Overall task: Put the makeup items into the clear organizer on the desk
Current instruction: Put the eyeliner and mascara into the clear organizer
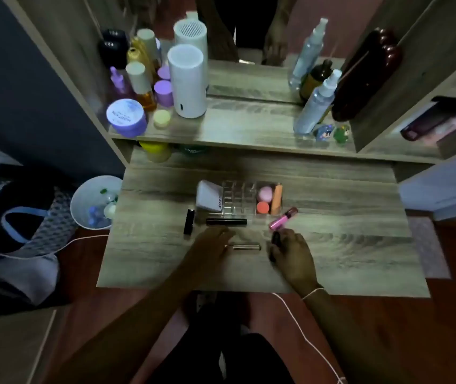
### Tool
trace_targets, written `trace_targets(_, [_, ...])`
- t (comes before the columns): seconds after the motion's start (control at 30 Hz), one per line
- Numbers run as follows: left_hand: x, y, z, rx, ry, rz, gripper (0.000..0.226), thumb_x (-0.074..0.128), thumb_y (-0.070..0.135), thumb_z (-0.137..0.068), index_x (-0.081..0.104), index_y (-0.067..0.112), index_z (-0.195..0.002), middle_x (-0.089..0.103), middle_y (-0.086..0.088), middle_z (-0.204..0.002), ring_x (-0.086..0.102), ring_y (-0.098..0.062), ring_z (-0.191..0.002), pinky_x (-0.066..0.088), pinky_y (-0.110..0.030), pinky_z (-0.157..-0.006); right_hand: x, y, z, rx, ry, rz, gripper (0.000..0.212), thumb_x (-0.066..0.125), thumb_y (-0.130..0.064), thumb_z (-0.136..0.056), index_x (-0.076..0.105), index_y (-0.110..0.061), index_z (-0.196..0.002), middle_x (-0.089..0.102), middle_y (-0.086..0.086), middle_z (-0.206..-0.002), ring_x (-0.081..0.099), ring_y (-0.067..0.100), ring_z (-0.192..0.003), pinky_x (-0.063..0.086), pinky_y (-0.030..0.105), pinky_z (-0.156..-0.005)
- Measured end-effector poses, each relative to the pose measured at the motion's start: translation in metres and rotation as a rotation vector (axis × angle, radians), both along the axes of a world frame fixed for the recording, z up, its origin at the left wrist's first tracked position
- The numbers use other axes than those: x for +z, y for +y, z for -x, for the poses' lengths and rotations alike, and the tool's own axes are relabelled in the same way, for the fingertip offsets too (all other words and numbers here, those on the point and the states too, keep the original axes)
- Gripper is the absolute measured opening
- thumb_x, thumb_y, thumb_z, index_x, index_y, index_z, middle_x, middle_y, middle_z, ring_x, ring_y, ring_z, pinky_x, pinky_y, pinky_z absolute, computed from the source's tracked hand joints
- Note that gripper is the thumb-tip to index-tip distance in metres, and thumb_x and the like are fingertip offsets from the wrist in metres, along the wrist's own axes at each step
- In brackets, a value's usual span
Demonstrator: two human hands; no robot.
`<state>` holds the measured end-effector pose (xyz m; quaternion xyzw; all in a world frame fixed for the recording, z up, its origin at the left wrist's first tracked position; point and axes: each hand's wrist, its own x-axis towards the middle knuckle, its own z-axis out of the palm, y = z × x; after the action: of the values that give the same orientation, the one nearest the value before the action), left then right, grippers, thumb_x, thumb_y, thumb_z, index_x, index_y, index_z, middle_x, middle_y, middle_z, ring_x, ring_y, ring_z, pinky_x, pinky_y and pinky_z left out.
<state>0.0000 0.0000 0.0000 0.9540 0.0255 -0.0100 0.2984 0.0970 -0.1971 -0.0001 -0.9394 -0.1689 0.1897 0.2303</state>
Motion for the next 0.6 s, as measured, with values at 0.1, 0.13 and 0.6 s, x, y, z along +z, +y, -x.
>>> trace_targets(0.1, [-0.009,-0.003,-0.008,-0.046,0.051,-0.022,0.037,0.058,0.007,-0.085,0.059,0.001,-0.121,0.060,-0.022,-0.122,0.055,-0.035,-0.114,0.046,-0.046,-0.094,-0.005,0.005,-0.002,-0.202,0.015,-0.066,0.039,0.071,-0.019,-0.082,0.054,-0.002,-0.112,0.062,0.021,-0.106,0.055,0.038,-0.104,0.044,0.042,-0.084])
trace_targets(0.13, [-0.006,-0.003,-0.008,-0.056,0.048,-0.035,0.037,0.059,0.008,-0.084,0.060,0.001,-0.120,0.060,-0.023,-0.121,0.055,-0.036,-0.113,0.047,-0.047,-0.093,-0.001,0.008,0.000,-0.241,0.022,-0.066,0.042,0.073,-0.020,-0.081,0.052,-0.003,-0.113,0.061,0.021,-0.106,0.056,0.038,-0.104,0.046,0.042,-0.083])
trace_targets(0.6, [0.002,0.008,-0.008,0.108,-0.033,0.148,0.036,0.055,0.032,-0.086,0.061,0.009,-0.113,0.062,-0.010,-0.111,0.056,-0.024,-0.100,0.049,-0.039,-0.084,0.011,0.021,-0.015,-0.394,0.118,-0.164,0.017,0.075,-0.031,-0.080,0.060,-0.024,-0.078,0.060,-0.013,-0.062,0.056,0.002,-0.059,0.036,0.011,-0.054])
